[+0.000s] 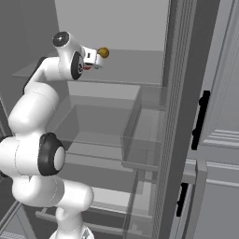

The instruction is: Take the strawberry from the fridge and place it on top of the pancake, located on the dining counter.

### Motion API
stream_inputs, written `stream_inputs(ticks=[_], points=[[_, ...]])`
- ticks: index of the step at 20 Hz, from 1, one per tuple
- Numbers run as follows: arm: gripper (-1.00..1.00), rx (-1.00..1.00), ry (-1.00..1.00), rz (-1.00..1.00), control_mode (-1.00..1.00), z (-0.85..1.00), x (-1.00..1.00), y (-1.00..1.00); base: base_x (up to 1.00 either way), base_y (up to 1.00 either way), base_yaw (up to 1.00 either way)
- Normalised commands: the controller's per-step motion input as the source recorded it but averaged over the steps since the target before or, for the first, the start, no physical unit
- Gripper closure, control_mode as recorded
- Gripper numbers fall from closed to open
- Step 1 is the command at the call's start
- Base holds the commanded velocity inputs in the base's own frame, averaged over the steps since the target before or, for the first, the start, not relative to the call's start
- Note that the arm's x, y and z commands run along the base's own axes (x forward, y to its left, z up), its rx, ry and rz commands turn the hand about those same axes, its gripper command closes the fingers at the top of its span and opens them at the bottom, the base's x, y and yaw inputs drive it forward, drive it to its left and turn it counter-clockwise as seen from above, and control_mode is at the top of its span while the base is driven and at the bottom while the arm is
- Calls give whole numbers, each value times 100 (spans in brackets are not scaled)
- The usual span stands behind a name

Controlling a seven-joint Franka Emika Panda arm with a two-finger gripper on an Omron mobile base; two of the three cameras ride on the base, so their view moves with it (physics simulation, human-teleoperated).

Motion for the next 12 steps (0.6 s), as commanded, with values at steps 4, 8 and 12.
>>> stream_inputs(ticks=[4,8,12], points=[[100,0,5,0,-100,-4,1,0,0,0,0],[100,0,5,0,-100,-7,0,0,0,0,0],[100,0,0,0,-100,-1,0,0,0,0,0]])
